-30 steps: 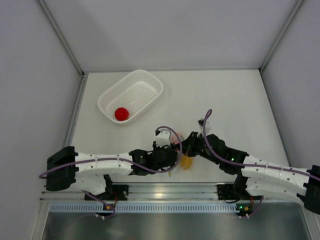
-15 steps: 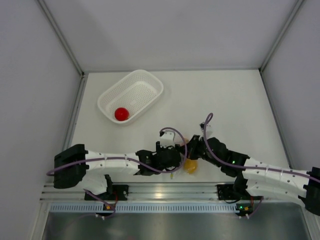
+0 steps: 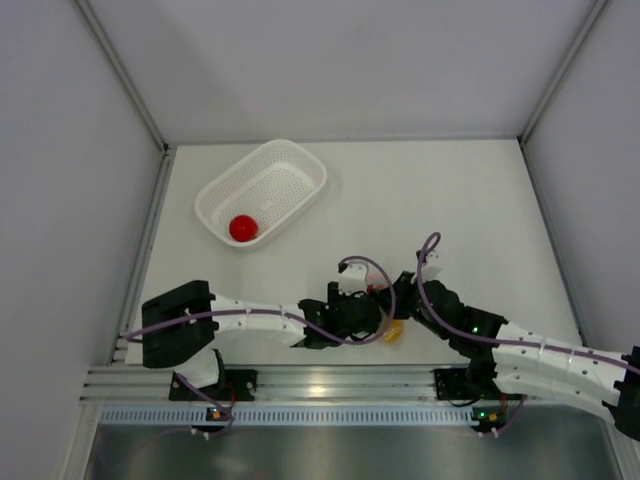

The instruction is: Open the zip-top bag and remove the fake food

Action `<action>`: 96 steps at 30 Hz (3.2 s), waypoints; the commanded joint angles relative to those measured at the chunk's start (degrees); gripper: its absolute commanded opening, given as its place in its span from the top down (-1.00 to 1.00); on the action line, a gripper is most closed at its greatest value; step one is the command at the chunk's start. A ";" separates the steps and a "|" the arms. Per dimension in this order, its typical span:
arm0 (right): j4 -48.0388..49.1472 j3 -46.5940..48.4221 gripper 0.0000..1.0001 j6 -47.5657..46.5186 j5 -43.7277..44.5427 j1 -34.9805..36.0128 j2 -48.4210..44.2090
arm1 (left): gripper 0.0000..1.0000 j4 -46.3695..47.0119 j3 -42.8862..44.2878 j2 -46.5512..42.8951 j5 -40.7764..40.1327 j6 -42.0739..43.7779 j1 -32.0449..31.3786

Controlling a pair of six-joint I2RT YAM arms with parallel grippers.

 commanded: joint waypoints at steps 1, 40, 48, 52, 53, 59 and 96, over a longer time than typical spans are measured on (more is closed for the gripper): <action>4.08 0.38 1.00 1.28 -6.42 1.02 -1.21 | -0.47 3.78 2.81 5.14 4.82 0.13 -0.13; -9.02 8.99 1.00 -4.70 8.08 0.23 2.58 | 0.72 -12.39 -1.49 -28.33 -4.68 5.04 2.57; -11.56 9.34 1.00 -4.87 8.61 0.14 1.08 | 0.71 -13.53 3.60 -28.09 5.87 15.59 28.22; -11.92 9.08 1.00 -4.87 8.61 -0.03 1.08 | 0.69 -13.53 7.64 -23.34 9.82 18.32 37.30; -11.92 9.08 1.00 -4.78 8.52 -0.03 0.90 | 0.69 -13.53 9.57 -22.11 11.66 19.45 38.79; -12.97 9.43 1.00 -6.27 8.26 -0.56 0.90 | 0.50 -13.45 16.78 -11.82 17.21 20.87 49.08; -9.72 9.34 1.00 -10.32 3.95 -1.70 -3.14 | -0.97 -13.01 26.02 -2.58 49.01 10.68 69.64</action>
